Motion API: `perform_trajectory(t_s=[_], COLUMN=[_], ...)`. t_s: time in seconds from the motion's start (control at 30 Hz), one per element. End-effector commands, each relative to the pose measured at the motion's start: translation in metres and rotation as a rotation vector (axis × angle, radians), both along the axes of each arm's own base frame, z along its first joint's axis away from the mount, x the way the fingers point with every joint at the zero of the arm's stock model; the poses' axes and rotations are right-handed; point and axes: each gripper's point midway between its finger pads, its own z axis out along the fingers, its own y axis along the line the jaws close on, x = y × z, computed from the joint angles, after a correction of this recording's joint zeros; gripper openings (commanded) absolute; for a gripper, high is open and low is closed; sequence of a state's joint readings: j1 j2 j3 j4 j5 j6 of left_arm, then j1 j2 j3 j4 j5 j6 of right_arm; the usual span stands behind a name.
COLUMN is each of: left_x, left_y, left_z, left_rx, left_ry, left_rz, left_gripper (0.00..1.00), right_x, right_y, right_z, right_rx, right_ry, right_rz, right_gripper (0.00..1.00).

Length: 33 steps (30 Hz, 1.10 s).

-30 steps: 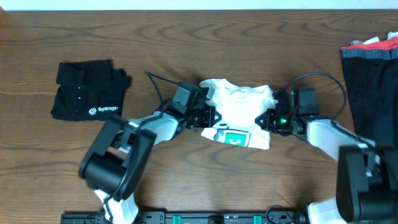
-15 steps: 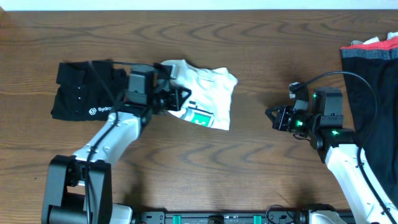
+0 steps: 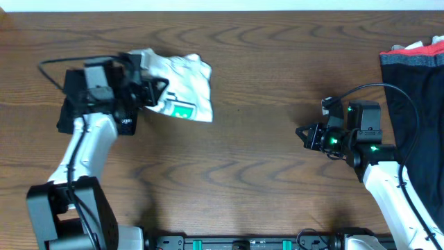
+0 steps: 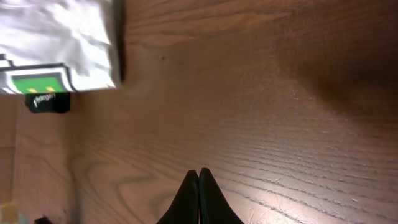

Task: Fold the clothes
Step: 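Carry the folded shirt leftward with the left gripper onto the black shirt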

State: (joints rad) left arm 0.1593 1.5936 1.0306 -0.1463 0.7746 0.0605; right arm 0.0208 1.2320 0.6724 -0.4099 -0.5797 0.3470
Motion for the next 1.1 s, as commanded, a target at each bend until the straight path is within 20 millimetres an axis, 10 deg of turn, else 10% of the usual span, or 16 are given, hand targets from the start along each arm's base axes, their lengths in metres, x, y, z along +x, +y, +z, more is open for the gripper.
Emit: perform_trajectory(t_s=[0.0, 0.67, 1.07], left_x=[0.01, -0.004, -0.015], left_y=[0.025, 0.189, 0.23], left_z=[0.034, -0.015, -0.054], left_rx=[0.043, 0.074, 0.166], left_ry=[-0.112, 0.008, 0.126], left_rz=[-0.017, 0.317, 0.448], left_gripper=[0.06, 0.06, 0.06], right_x=[0.0, -0.005, -0.005], right_y=[0.0, 0.0, 0.0], right_z=[0.004, 0.001, 0.001], right_rx=[0.018, 0.02, 0.02], right_ry=[0.004, 0.03, 0.031], right_rz=[-0.016, -0.014, -0.014], right_gripper=[0.01, 0.01, 0.01])
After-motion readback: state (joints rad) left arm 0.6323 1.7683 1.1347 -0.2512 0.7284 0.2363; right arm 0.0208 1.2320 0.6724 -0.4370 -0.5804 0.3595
